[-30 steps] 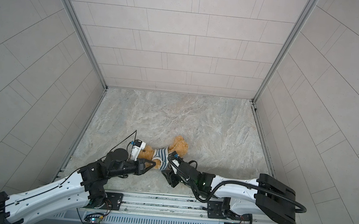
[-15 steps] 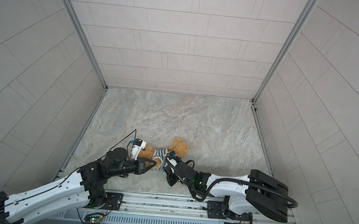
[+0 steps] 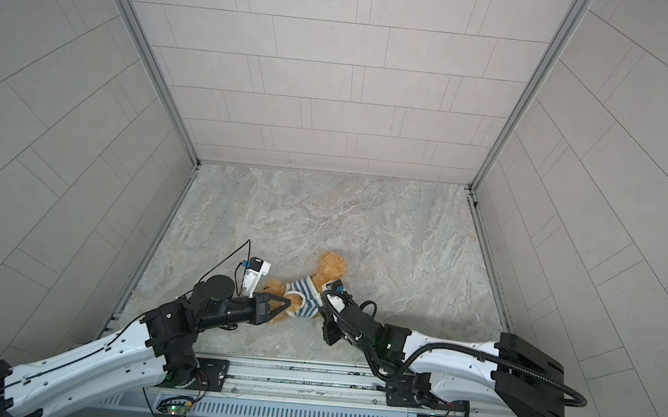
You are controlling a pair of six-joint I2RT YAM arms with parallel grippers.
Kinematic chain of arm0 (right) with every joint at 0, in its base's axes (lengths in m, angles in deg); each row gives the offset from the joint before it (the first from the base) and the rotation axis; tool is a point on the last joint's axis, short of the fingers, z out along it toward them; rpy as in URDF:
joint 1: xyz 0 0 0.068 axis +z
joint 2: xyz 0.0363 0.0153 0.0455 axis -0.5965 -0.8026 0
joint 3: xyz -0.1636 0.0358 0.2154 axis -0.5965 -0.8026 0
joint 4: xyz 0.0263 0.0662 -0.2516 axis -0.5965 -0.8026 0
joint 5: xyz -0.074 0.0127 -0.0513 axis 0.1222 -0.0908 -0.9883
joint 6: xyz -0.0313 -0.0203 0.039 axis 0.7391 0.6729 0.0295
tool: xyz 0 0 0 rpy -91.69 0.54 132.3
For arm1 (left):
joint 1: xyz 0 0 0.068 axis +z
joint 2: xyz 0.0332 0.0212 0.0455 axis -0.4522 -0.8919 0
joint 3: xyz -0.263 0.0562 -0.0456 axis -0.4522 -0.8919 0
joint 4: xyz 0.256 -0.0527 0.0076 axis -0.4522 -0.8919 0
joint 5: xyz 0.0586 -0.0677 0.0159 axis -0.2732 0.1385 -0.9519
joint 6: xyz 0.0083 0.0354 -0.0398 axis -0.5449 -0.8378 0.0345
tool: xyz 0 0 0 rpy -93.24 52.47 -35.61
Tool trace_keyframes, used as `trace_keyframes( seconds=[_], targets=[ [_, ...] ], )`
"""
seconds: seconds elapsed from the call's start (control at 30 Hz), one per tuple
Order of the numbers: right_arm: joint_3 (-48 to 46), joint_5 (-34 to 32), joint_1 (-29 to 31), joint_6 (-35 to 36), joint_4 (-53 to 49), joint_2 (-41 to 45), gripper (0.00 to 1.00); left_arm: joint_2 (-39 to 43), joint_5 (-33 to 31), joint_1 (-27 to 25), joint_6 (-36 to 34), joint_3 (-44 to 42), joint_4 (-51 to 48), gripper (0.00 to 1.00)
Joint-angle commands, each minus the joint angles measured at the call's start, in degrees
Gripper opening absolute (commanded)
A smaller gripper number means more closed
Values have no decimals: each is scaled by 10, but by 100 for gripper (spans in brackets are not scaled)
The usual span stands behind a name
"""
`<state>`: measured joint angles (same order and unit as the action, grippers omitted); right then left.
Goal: Dress the teddy bear
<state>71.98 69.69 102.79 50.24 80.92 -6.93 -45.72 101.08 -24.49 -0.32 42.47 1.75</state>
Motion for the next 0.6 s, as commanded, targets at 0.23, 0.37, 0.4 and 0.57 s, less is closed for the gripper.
trace_keyframes(
  seconds=[0.23,0.37,0.4,0.57],
  targets=[
    [-21,-45,-10,-22,-51,32,0,6,-7,4,7,-10,32,0],
    [-17,-43,-10,-14,-60,35,0,2,-9,4,4,-9,34,0],
    [-15,-42,-10,-11,-62,34,0,-2,-10,4,4,-9,36,0],
    [22,-25,-9,15,-86,27,0,-24,-4,4,0,-6,54,0]
  ],
)
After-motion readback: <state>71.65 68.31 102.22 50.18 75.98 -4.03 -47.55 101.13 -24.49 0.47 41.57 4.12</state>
